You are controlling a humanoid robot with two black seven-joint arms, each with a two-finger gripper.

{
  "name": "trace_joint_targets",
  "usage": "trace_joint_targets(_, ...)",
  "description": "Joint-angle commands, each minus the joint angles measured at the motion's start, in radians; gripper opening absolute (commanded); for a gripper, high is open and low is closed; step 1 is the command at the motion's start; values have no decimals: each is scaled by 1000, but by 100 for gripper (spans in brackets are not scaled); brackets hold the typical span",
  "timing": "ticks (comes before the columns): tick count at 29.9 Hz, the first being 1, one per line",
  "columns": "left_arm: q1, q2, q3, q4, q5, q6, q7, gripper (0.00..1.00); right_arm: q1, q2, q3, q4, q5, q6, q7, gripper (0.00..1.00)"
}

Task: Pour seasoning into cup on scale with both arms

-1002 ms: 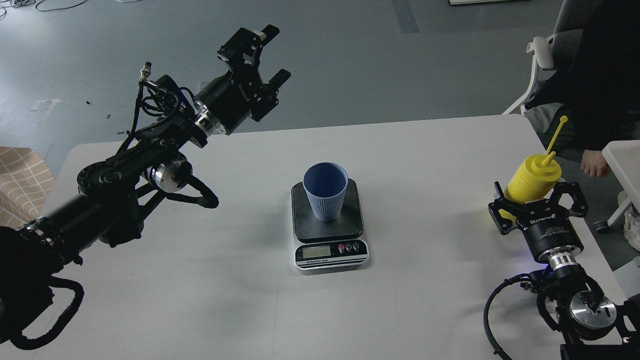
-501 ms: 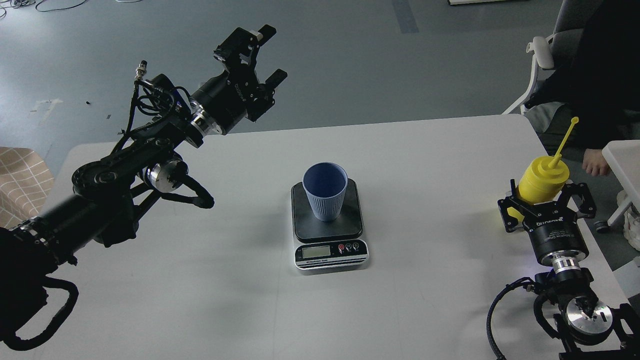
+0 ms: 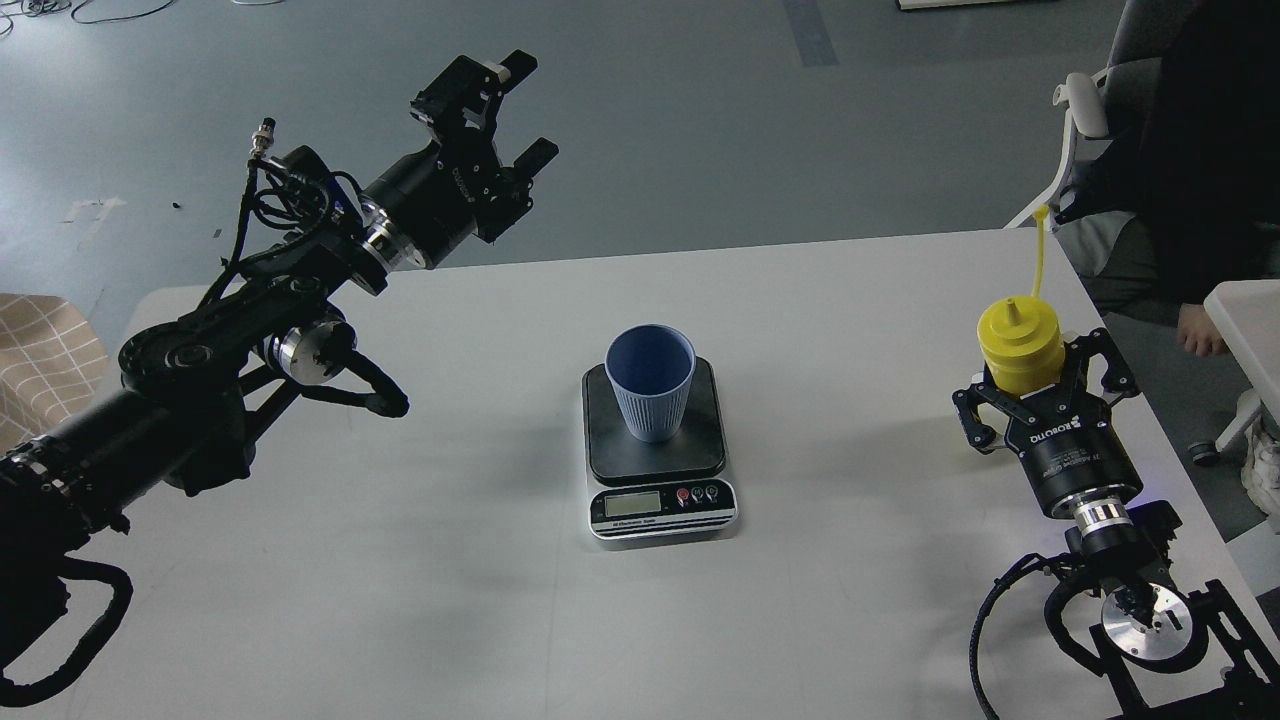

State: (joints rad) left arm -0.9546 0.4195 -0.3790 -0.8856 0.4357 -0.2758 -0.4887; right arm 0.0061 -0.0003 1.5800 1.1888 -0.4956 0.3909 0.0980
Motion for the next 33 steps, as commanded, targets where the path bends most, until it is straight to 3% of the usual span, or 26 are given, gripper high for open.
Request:
trace_joint_targets(1,-6,13,-8,0,-3,0,0,98,90,-106,-61,60,-95,-110,-3,0)
trace_joint_targets(5,-6,16,-9,-1,-5,0,0,98,195,-286,-141,57,-196,-119,-12,0)
trace_joint_targets(9,-4,15,-40,-1,-5,0,0,98,369,-377,-241,38,-552,-119,-40,0)
trace_joint_targets(13,-3,16,-73,0,-5,1,0,98,492,-328,-296,22,-827,-125,-60,0)
trace_joint_targets(21,0,51,-141,0,-9,-6,0,98,597,-135,-403,37,-1302,-129,-46,0)
trace_joint_targets(33,8,108,-164,-12,-12,-17,0,98,594,-101,-597,189,-1505,-167,-34,0)
